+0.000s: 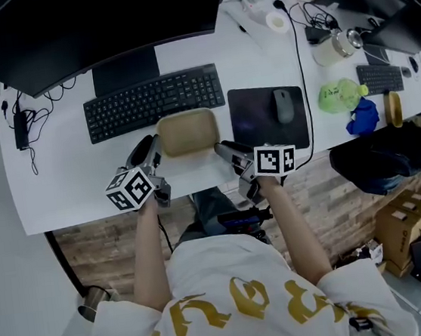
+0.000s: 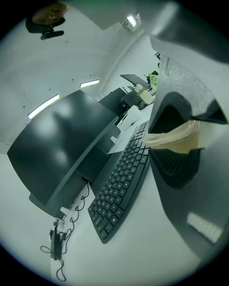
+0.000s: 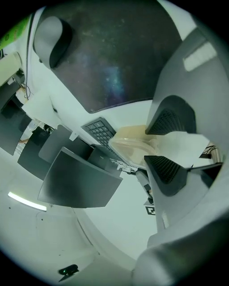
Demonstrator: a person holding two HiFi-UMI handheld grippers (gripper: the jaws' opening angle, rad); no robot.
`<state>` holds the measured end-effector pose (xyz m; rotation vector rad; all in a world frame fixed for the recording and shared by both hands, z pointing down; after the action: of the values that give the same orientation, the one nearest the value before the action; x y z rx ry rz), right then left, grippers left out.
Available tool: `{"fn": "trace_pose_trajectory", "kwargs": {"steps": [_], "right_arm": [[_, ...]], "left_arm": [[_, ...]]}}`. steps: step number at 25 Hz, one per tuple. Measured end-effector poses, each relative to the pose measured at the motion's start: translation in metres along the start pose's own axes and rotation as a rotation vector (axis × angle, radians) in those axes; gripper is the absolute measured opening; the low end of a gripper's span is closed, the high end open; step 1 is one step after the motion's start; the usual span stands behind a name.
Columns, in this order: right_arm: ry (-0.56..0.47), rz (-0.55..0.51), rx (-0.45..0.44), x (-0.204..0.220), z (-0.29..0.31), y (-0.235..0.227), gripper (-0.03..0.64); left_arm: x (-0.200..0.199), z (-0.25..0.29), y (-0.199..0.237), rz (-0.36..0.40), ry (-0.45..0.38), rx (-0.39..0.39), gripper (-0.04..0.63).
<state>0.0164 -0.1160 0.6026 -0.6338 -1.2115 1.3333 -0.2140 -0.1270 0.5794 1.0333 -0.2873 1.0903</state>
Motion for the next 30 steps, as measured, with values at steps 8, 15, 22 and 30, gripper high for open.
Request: {"fn": "trace_pose_trajectory", "kwargs": {"steps": [8,15,22,30], "right_arm": [[-0.022,0.033,-0.020,0.0002,-0.0013,-0.0031,0.142],[-0.029,0.039,-0.046,-0.0003,0.0017,0.0003,0.109],[-0.011,-0.007,-0.012,-0.0008,0.0019,0.0036,0.103],[-0.017,-0.022,0.016,-0.0002,0.0013,0.0063,0.100]], "left_arm": [[0.0098,0.0041,0.0015,-0.030,0.022,0.014,0.104],[0.0100,0.0066,0.0012,-0.063,0.021,0.029,0.100],[0.0106,0.0043,0.0004,-0.061,0.023,0.028,0.087],[0.0070,0.0011,-0.0037,-0.052,0.021,0.041,0.087]]}}
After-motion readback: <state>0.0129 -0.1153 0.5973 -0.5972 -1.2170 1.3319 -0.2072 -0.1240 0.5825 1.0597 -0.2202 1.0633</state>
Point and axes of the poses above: the fingertips, and each gripper's own axes: z forward along the fingers, y to its left, x out of its underside, the point moved 4 cm from there along -z, backward along the fingers, and after that the axes turned 10 degrees about -x, right-handed, at the moved point
